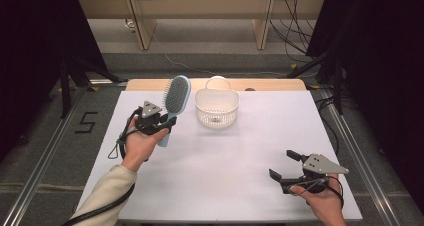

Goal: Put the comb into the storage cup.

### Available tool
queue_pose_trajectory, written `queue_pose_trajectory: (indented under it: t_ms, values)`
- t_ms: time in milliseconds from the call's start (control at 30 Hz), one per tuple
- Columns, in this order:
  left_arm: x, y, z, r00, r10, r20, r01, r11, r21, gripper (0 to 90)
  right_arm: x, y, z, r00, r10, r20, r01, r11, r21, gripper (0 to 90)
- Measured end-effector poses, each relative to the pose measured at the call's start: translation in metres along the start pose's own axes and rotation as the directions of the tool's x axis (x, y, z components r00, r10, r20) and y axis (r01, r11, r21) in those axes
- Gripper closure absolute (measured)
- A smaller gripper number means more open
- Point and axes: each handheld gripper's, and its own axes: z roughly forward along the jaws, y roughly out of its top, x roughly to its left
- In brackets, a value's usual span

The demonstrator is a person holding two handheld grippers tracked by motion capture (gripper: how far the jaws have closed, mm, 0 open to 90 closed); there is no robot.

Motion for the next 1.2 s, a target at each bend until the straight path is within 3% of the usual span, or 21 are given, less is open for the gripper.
queue_pose_trajectory:
  t_ms: [533, 1200]
  values:
    - [-0.0030, 0.0010, 0.0010, 0.9997, 0.011, 0.024, -0.009, 0.9985, -0.054, 69.8, -0.0003, -0.0001, -0.0001, 1.0000, 0.002, 0.001, -0.002, 1.000, 0.000, 9.8]
    - [-0.0054, 0.0042, 0.0015, 0.9990, 0.020, 0.039, -0.017, 0.9976, -0.067, 69.8, -0.0007, -0.0002, 0.0004, 1.0000, 0.003, 0.002, -0.003, 1.000, 0.000, 9.8]
